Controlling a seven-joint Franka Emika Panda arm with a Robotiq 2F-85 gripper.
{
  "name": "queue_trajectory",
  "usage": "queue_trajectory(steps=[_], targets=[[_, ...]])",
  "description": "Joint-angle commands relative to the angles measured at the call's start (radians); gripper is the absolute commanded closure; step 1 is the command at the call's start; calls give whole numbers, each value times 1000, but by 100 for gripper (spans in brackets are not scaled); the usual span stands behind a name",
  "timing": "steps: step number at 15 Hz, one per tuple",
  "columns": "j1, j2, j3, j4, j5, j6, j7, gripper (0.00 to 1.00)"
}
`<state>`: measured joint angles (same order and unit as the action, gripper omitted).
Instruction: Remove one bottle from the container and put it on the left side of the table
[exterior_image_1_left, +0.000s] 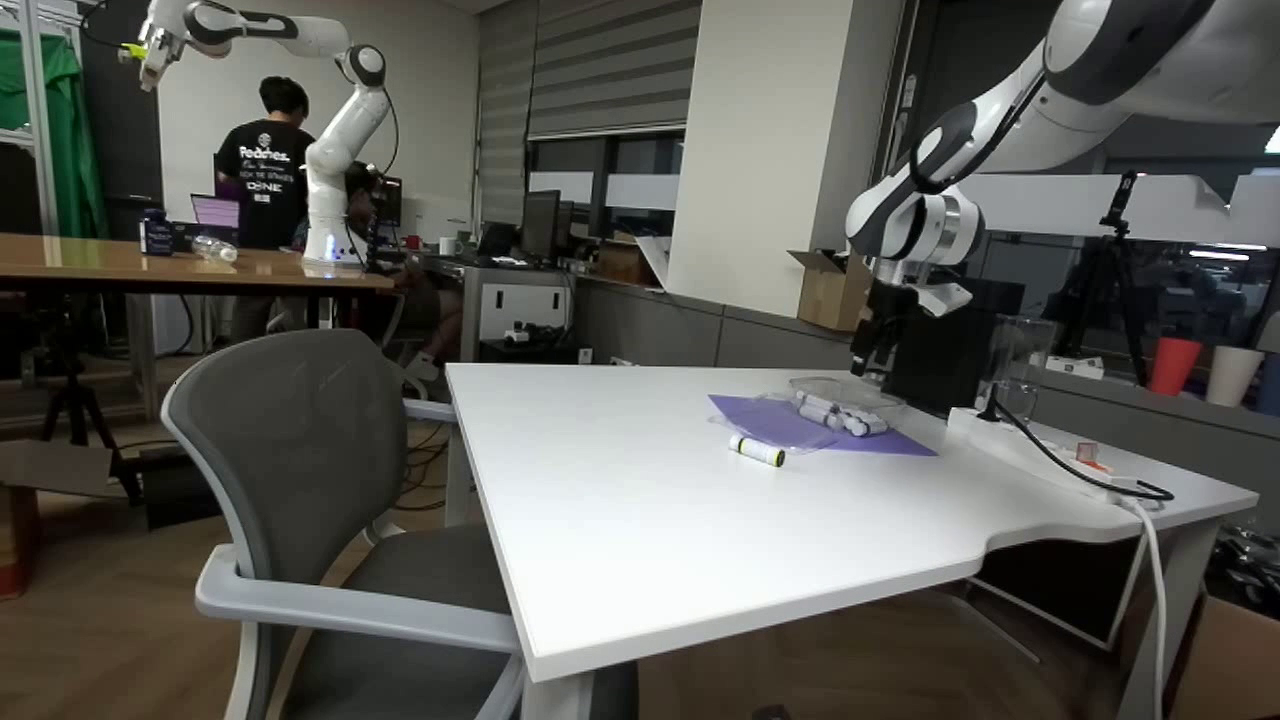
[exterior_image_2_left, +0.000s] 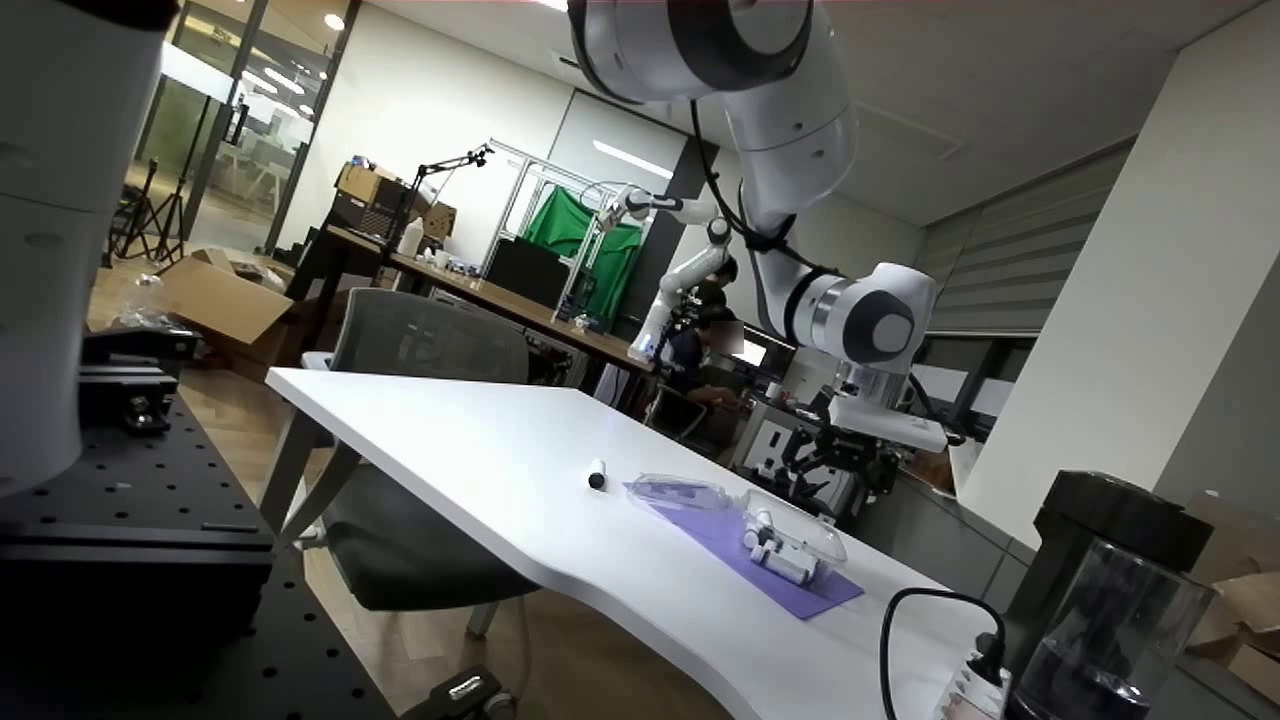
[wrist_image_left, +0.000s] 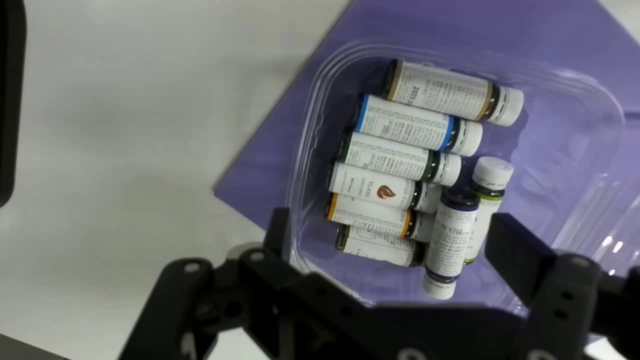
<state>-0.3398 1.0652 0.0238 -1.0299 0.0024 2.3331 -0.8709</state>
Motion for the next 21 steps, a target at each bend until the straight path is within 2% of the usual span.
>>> queue_trajectory(steps=[1,5,13,14,15,21], targets=[[5,123,17,204,15,-83,11,0],[15,194,25,298,26,-119,15,0],[28,289,44,394,31,-104,13,0],[29,300,47,407,32,-104,11,25],[31,309,48,415,32,-98,10,25],[34,314,72,423,36,-96,6,69]])
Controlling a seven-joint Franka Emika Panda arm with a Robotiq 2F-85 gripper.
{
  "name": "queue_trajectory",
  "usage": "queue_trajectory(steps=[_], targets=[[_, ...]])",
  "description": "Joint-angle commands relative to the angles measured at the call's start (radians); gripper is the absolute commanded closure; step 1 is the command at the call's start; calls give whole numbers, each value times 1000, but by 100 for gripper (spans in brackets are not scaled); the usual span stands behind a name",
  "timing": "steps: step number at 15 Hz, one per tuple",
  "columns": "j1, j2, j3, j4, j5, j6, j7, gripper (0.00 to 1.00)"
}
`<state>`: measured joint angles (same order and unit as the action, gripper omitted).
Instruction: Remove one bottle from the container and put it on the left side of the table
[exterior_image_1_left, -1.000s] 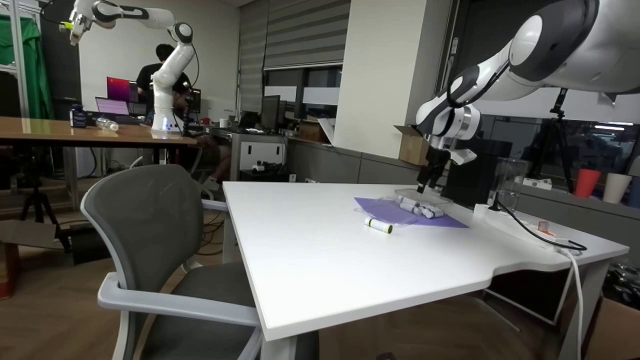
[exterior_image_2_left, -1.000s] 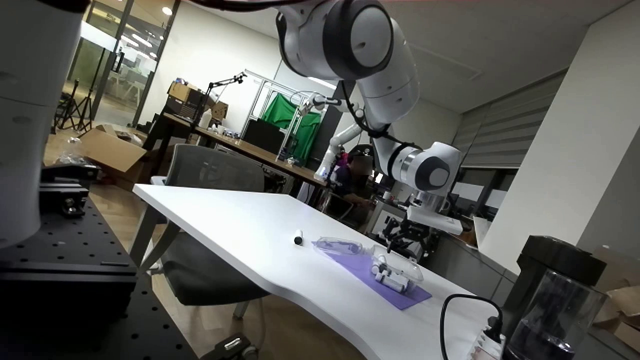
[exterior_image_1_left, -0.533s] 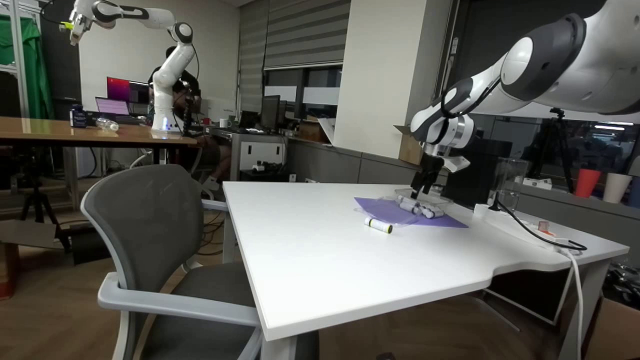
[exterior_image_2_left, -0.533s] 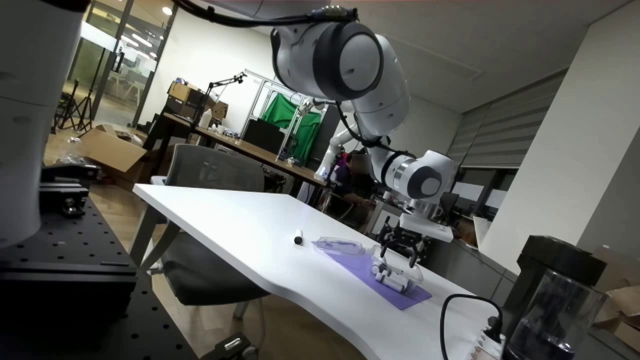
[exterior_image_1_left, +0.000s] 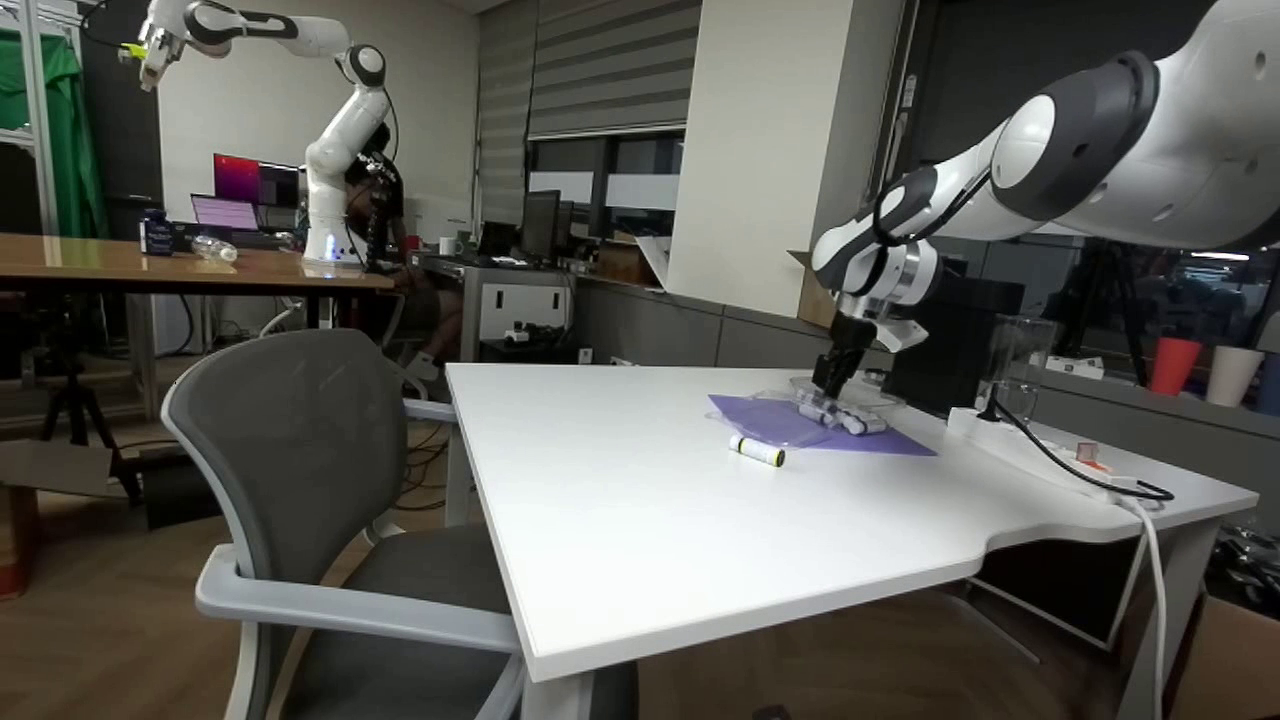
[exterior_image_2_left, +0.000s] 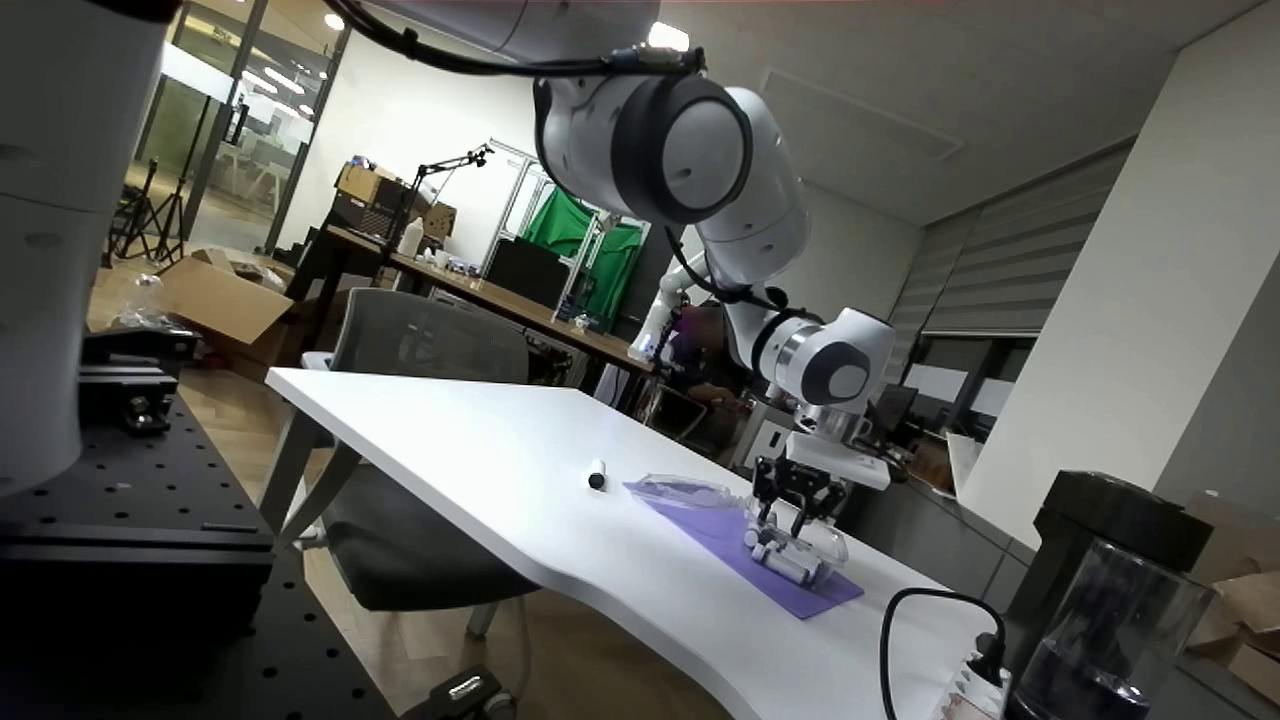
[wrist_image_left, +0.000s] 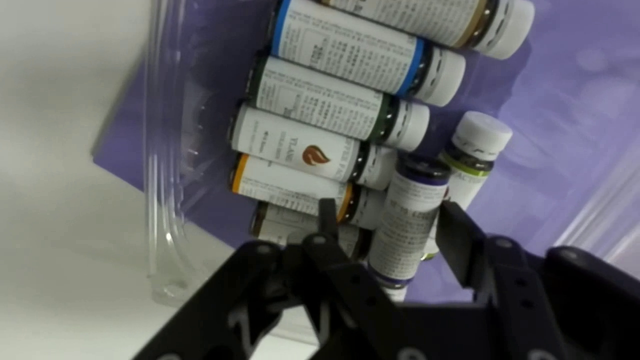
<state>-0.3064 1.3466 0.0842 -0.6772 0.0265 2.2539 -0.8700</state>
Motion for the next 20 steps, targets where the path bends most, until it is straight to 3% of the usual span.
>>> queue_trajectory(steps=[1,4,13,20], targets=[[1,32,15,71,14,-18,6,75],[0,31,24,71,24,-20,6,95],[33,-82,24,43,17,-89,26,94],[104,-165,39,-6,2,-100,-56,94]])
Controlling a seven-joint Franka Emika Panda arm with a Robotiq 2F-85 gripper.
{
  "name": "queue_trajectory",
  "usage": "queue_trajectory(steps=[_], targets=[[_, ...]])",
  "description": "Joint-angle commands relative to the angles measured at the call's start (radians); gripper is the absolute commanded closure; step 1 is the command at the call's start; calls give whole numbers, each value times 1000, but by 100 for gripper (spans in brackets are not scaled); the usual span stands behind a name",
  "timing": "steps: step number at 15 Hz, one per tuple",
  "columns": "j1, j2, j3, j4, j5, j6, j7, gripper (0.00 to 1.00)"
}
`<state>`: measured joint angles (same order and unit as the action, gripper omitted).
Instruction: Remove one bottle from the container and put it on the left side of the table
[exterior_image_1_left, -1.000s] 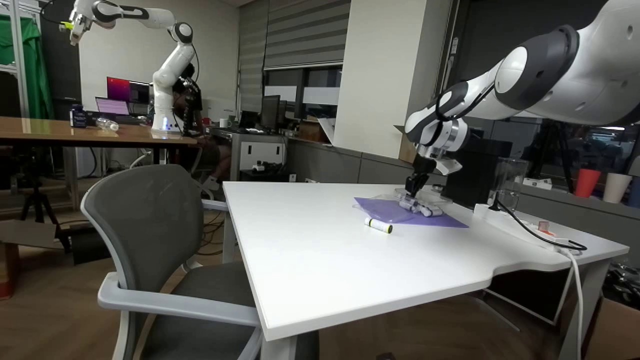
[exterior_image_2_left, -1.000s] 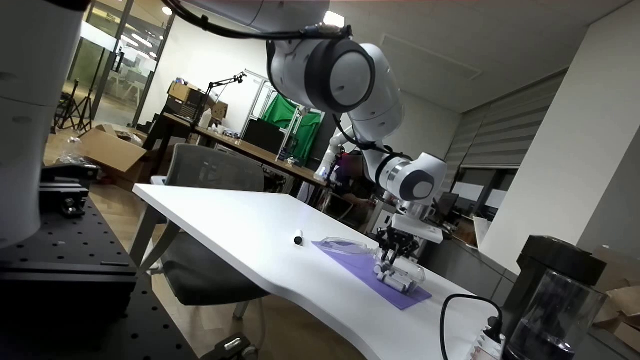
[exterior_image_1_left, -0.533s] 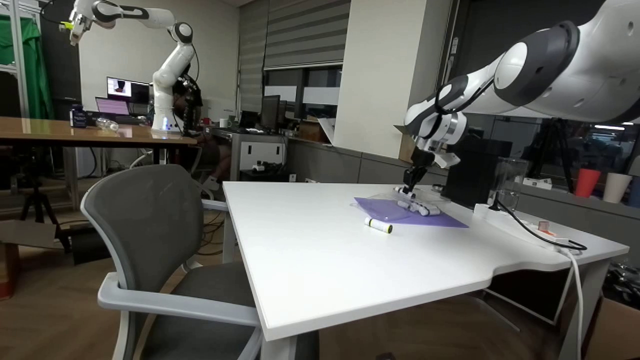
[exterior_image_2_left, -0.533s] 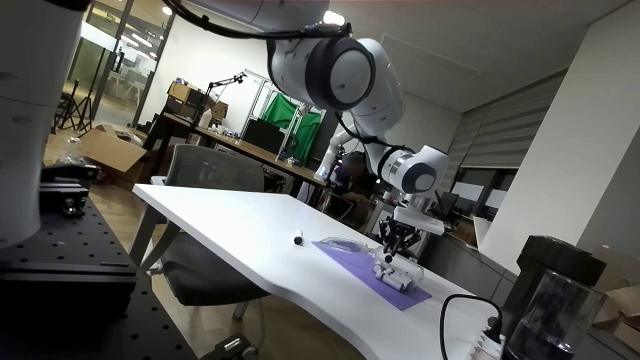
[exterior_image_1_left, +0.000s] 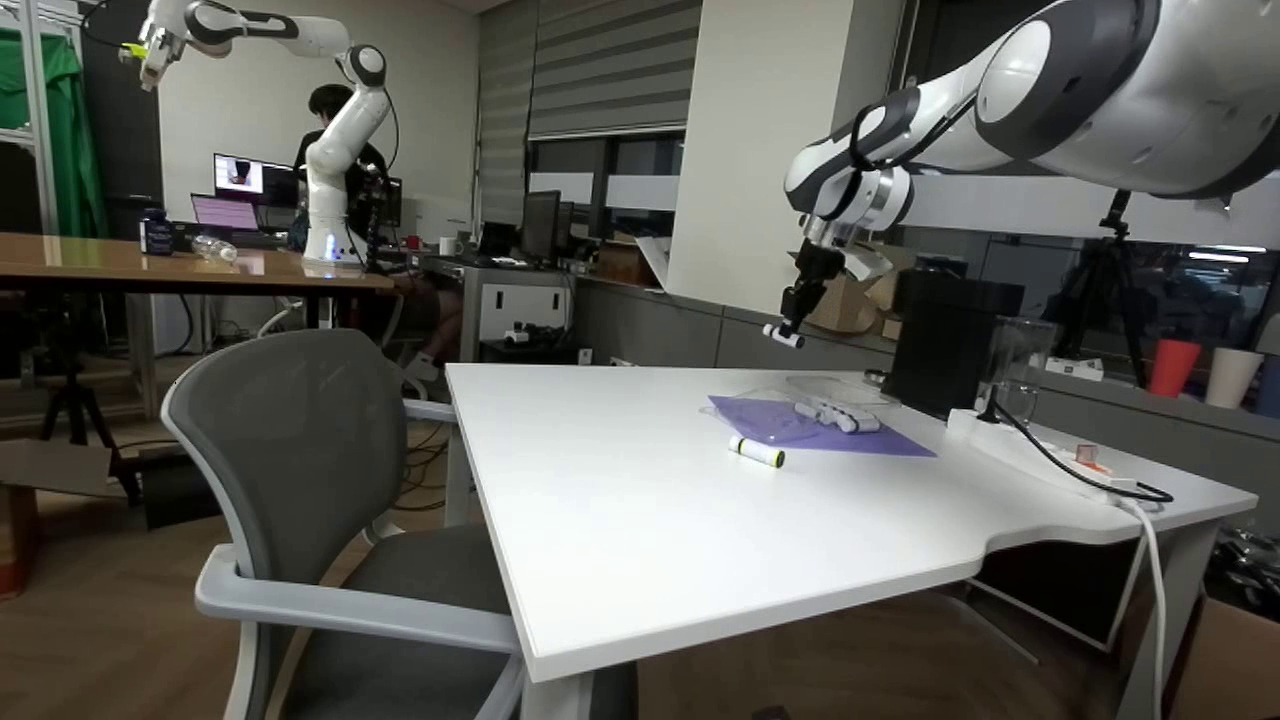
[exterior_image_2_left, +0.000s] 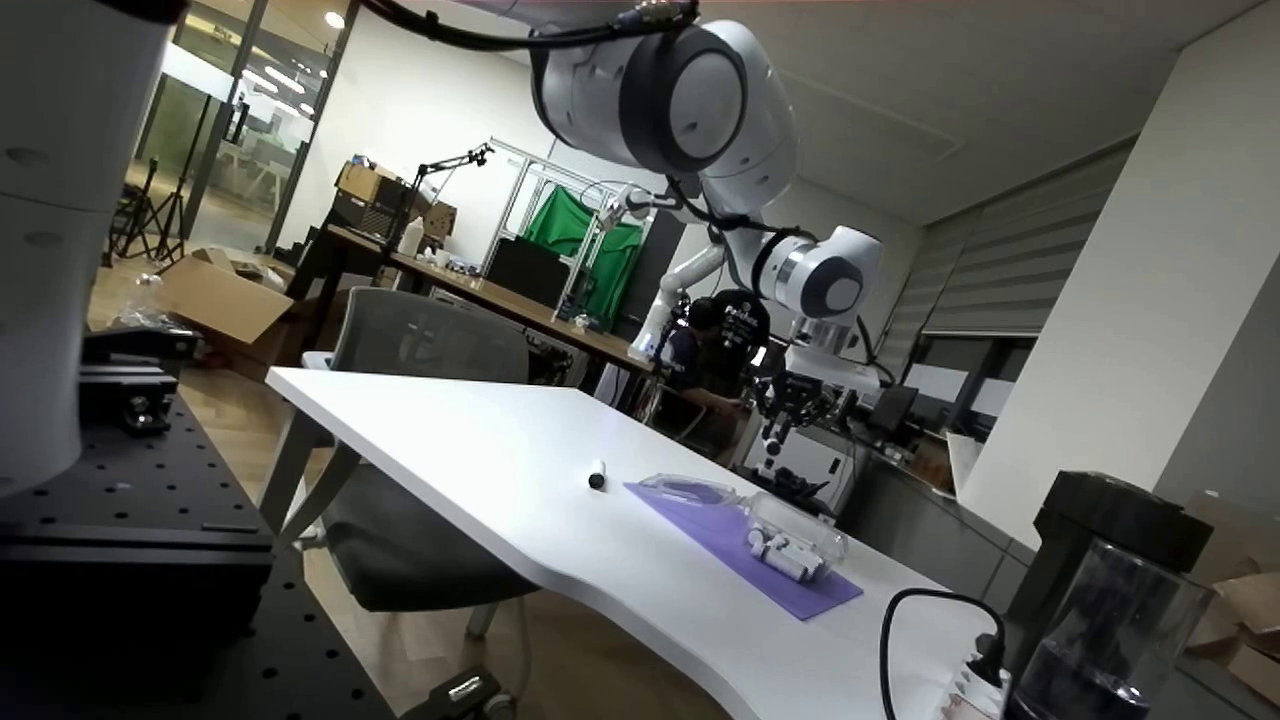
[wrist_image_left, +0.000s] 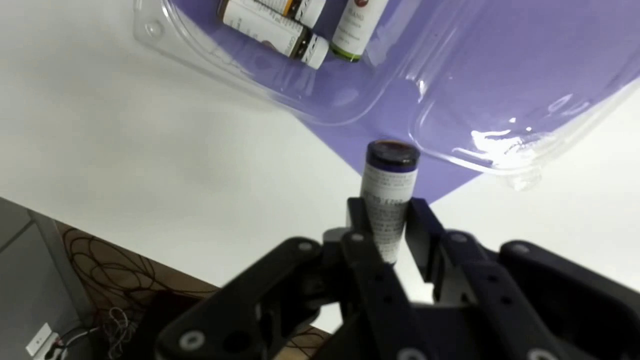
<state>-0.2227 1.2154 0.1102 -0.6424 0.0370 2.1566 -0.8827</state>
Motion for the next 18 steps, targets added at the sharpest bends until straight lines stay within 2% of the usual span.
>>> queue_trajectory(steps=[1,5,11,14,18], targets=[[28,-34,28,-49,2,4,-74,94],[29,-39,134,-86,51,-29,-257,94],[9,-12,265,-92,127,-232,-467,94],[-11,16,294,-82,150,-386,-552,94],[-22,53,280,-74,133,-636,-602,94]])
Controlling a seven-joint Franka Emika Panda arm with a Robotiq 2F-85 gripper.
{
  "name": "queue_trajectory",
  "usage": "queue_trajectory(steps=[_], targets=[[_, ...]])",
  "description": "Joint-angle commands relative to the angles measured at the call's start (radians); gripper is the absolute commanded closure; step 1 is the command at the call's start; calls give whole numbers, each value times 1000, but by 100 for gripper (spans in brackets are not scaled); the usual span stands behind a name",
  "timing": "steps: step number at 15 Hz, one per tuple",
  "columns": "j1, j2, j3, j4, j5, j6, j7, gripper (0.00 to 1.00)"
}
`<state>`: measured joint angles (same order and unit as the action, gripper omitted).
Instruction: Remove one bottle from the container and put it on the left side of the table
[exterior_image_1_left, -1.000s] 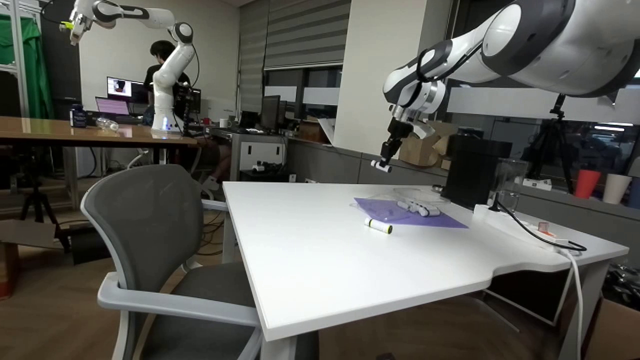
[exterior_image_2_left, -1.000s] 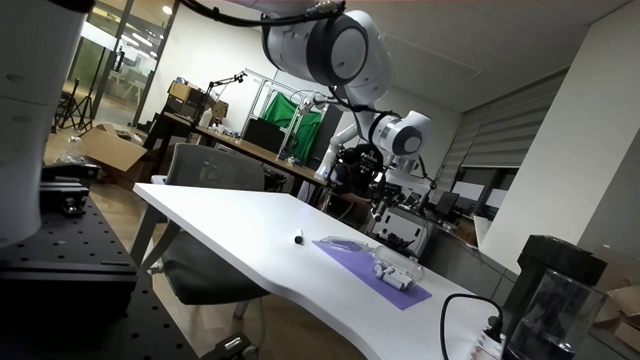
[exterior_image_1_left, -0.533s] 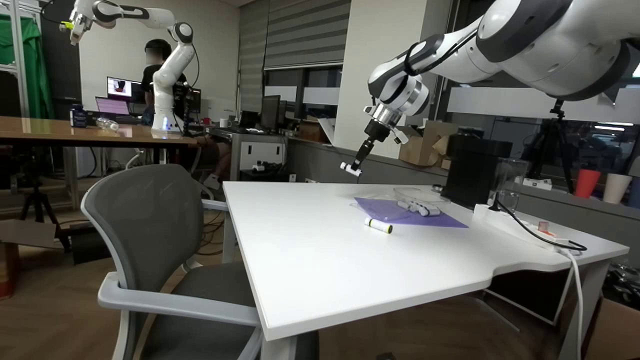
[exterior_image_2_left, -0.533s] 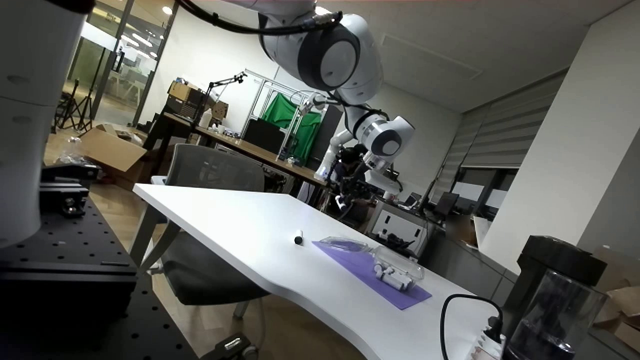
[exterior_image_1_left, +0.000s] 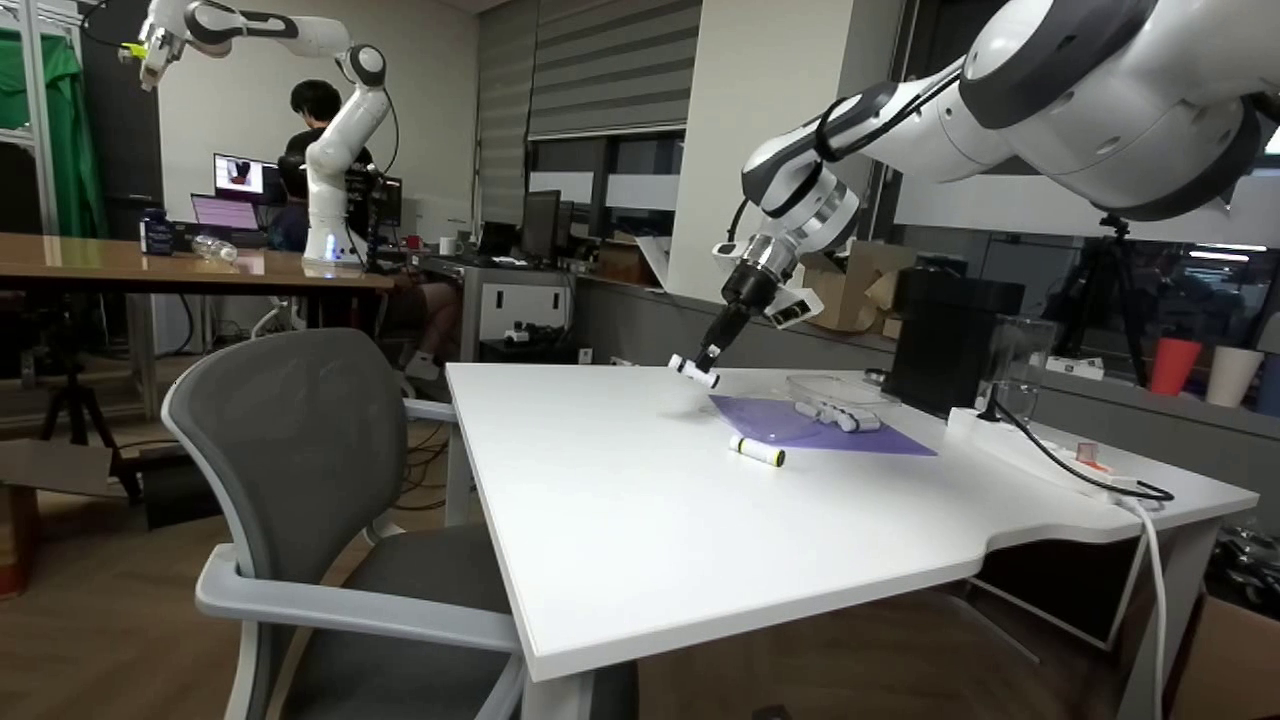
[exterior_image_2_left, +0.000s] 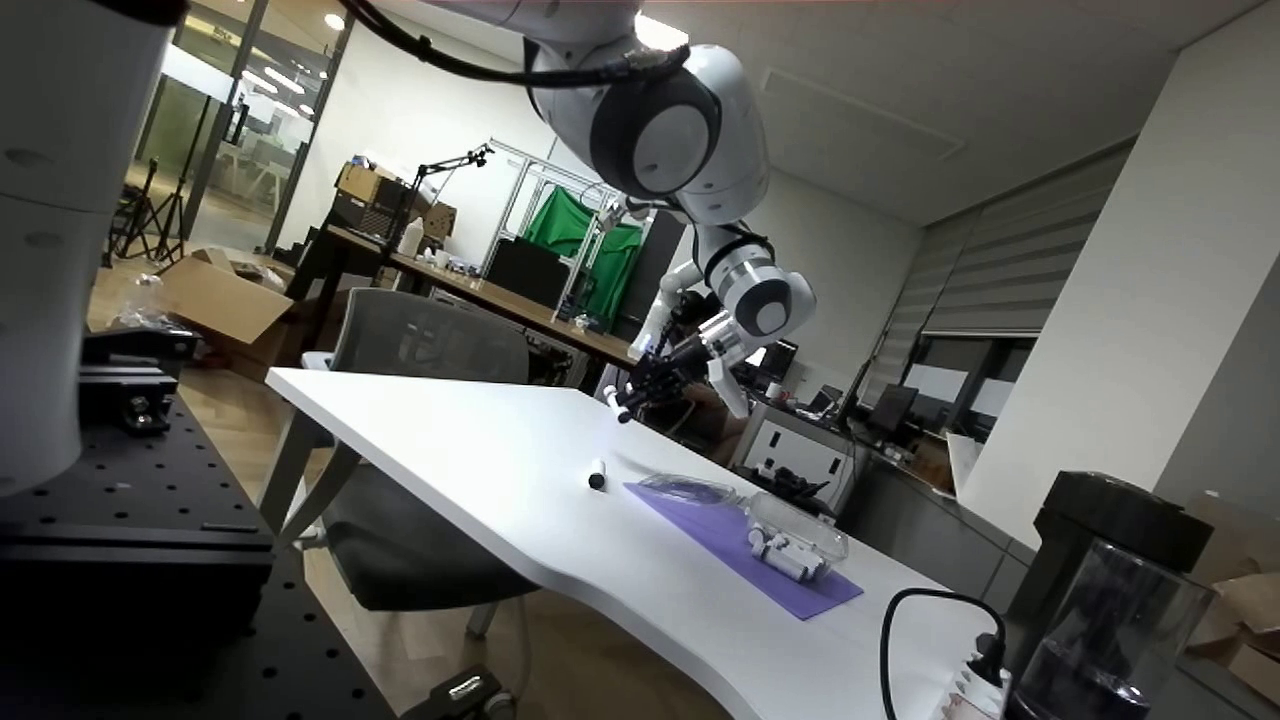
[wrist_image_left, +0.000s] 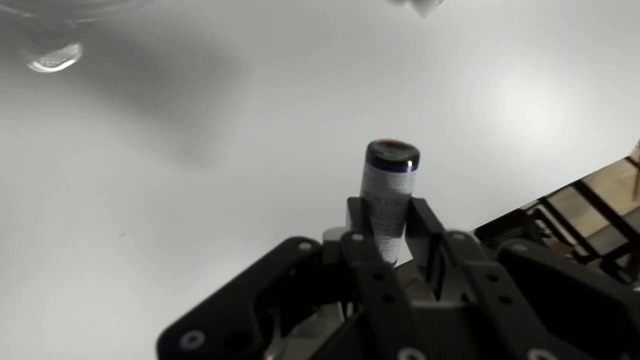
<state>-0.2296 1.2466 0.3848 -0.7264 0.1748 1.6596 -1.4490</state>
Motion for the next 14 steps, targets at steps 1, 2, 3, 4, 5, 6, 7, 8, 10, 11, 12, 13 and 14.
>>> queue_trajectory(steps=[1,2,3,4,5,6,7,8,10,11,12,13,14], targets=[[-15,32,0,14,-10,-202,-36,94],[-13,42,-10,15,-16,-243,-28,94],[-9,51,-19,17,-24,-270,-17,94],[-5,59,-29,19,-32,-287,-9,94],[-1,63,-40,19,-43,-291,-6,94],[0,67,-49,17,-53,-287,-9,94],[0,69,-59,14,-64,-279,-14,94],[1,71,-68,11,-75,-270,-18,94],[3,73,-80,8,-93,-263,-19,94],[4,72,-84,6,-101,-264,-20,94],[5,72,-86,6,-106,-265,-21,94],[5,72,-87,5,-110,-265,-18,94],[6,71,-88,5,-112,-267,-15,50]])
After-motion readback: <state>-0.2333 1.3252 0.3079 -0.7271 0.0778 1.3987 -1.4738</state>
